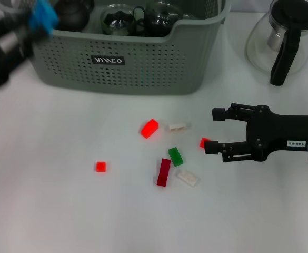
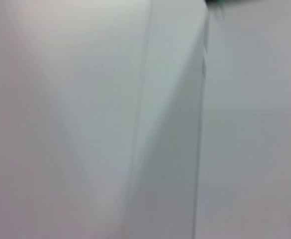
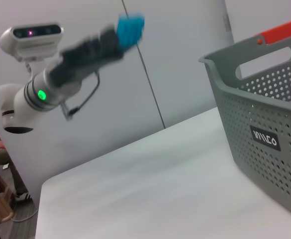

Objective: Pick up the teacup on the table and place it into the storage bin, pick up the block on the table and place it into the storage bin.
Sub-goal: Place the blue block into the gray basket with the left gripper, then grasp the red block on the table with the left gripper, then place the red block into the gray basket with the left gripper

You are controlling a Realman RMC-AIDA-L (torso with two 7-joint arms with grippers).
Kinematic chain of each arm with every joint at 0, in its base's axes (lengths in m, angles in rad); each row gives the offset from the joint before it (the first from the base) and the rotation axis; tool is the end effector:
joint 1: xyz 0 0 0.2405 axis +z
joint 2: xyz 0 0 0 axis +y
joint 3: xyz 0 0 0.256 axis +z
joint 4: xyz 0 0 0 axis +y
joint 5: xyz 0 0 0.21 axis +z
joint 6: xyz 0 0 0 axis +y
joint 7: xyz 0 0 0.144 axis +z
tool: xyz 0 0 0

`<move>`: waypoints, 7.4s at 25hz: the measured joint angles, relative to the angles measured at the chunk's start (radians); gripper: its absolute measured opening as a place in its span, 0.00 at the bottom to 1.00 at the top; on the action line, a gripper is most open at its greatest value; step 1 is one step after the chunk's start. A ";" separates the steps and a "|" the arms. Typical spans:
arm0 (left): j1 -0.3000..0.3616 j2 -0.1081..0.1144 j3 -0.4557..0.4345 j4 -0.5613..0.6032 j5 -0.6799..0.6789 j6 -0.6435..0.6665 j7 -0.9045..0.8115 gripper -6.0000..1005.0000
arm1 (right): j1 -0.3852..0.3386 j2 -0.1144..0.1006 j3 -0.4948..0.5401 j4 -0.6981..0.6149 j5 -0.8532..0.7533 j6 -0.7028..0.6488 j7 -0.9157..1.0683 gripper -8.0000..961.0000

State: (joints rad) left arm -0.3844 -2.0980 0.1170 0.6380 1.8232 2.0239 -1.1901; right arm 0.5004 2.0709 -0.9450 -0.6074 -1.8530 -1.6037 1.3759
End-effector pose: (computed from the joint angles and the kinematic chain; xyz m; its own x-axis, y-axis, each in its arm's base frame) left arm -0.2874 0.2583 0.0828 0.4619 -0.0372 0.8861 0.5019 -0.8128 -0.2958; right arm 0.2465 0.3049 -0.0291 0.7980 -0.3560 -0.4863 -0.3889 -0.9206 0.0357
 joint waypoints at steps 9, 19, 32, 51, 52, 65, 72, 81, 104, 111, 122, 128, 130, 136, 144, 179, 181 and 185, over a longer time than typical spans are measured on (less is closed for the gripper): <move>-0.192 0.010 0.016 -0.025 -0.128 -0.179 -0.311 0.41 | 0.003 0.002 0.000 0.000 0.004 0.001 0.000 0.99; -0.281 0.056 0.451 0.189 -0.030 -0.607 -0.600 0.41 | 0.000 0.004 0.002 0.000 0.005 0.012 0.007 0.99; -0.381 0.029 0.762 0.244 0.490 -1.011 -1.040 0.45 | 0.009 0.012 0.013 0.000 0.005 0.029 0.009 0.99; -0.115 -0.024 0.470 0.208 -0.299 -0.561 -0.521 0.72 | 0.008 0.019 0.025 0.002 0.007 0.028 0.007 0.99; -0.099 -0.023 0.425 0.175 -0.332 -0.480 -0.472 0.72 | 0.007 0.019 0.026 0.003 0.007 0.028 0.006 0.99; 0.091 -0.063 0.298 0.126 0.058 -0.189 0.011 0.69 | 0.008 0.022 0.026 0.023 0.006 0.032 0.002 0.99; 0.102 -0.068 0.295 0.122 0.288 -0.216 0.145 0.67 | 0.009 0.021 0.026 0.028 0.004 0.043 0.002 0.99; 0.092 -0.069 0.301 0.038 0.367 -0.370 0.303 0.65 | 0.005 0.021 0.026 0.039 0.000 0.051 0.002 0.99; 0.087 -0.071 0.304 -0.047 0.429 -0.522 0.429 0.45 | 0.004 0.021 0.026 0.038 0.000 0.053 0.000 0.99; 0.086 -0.072 0.340 -0.048 0.431 -0.547 0.433 0.45 | 0.006 0.022 0.026 0.038 0.000 0.053 0.000 0.99; 0.090 -0.073 0.352 -0.054 0.432 -0.543 0.439 0.40 | 0.004 0.022 0.026 0.038 0.000 0.053 0.000 0.99; 0.092 -0.073 0.349 -0.053 0.432 -0.544 0.453 0.37 | 0.002 0.022 0.026 0.038 0.000 0.051 0.000 0.99; 0.092 -0.073 0.348 -0.053 0.432 -0.548 0.454 0.36 | 0.002 0.022 0.026 0.038 0.000 0.050 0.000 0.99; 0.093 -0.073 0.347 -0.054 0.432 -0.550 0.454 0.30 | 0.002 0.021 0.026 0.038 0.000 0.050 0.000 0.99; 0.093 -0.073 0.345 -0.057 0.430 -0.551 0.454 0.22 | 0.002 0.021 0.026 0.038 0.000 0.050 0.000 0.99; -0.008 -0.002 0.012 0.023 0.295 -0.061 0.024 0.21 | 0.007 0.021 0.026 0.038 0.001 0.043 0.000 0.99; -0.029 0.006 0.004 0.023 0.211 -0.044 -0.071 0.21 | 0.006 0.021 0.026 0.038 0.002 0.044 0.000 0.99; -0.083 0.024 0.004 0.018 0.111 -0.049 -0.213 0.22 | 0.009 0.020 0.026 0.038 0.003 0.044 0.000 0.99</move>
State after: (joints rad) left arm -0.4674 -2.0743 0.1211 0.6562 1.9338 1.9745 -1.4027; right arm 0.5090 2.0908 -0.9188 -0.5692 -1.8495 -1.5600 1.3759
